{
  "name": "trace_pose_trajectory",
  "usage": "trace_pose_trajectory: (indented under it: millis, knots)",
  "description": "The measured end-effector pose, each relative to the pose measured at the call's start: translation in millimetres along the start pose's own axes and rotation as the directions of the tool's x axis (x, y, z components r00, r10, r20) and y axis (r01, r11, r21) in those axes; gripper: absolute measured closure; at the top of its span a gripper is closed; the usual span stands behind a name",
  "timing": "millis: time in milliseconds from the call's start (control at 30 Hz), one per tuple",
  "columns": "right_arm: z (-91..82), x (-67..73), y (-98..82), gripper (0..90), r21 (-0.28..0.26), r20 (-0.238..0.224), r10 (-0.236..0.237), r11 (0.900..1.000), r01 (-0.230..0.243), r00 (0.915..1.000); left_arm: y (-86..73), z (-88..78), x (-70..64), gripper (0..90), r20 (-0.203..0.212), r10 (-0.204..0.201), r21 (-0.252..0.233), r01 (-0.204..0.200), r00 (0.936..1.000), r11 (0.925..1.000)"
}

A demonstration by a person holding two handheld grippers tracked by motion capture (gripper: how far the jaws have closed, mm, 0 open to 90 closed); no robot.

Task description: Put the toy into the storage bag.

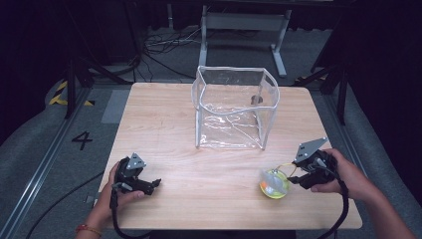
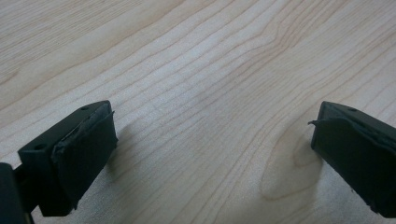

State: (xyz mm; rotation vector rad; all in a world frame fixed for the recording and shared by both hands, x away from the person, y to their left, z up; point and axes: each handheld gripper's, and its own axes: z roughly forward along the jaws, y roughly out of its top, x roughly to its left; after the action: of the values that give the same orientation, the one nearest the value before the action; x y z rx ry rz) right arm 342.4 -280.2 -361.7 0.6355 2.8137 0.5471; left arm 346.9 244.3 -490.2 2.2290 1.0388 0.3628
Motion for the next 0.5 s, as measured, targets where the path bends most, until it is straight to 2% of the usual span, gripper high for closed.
trace_pose_trajectory:
  millis: [100, 167, 300, 500]
  knots:
    - [2.3, -0.2, 1.4, 54.2, 0.017, 0.003, -0.009, 1.0, 0.009, 1.0, 0.1, 0.0, 0.1, 0.4, -0.002, 0.002, 0.0, -0.002, 1.0, 1.0]
    - [4.4, -0.4, 2.5, 63.5, 0.023, -0.015, -0.013, 1.0, 0.013, 0.9998, 0.0, 0.0, 0.0, 0.5, 0.0, 0.0, 0.0, 0.0, 1.0, 1.0]
    - [7.4, 1.1, 5.6, 74.7, 0.05, -0.033, -0.017, 0.999, 0.019, 0.9993, 0.0, 0.0, 0.0, 0.5, 0.0, 0.0, 0.0, 0.0, 1.0, 1.0]
    - [7.4, 0.4, 8.0, 87.7, 0.054, -0.053, -0.021, 0.998, 0.024, 0.9984, 0.1, 0.0, 0.2, 0.4, -0.002, 0.002, 0.0, -0.002, 1.0, 1.0]
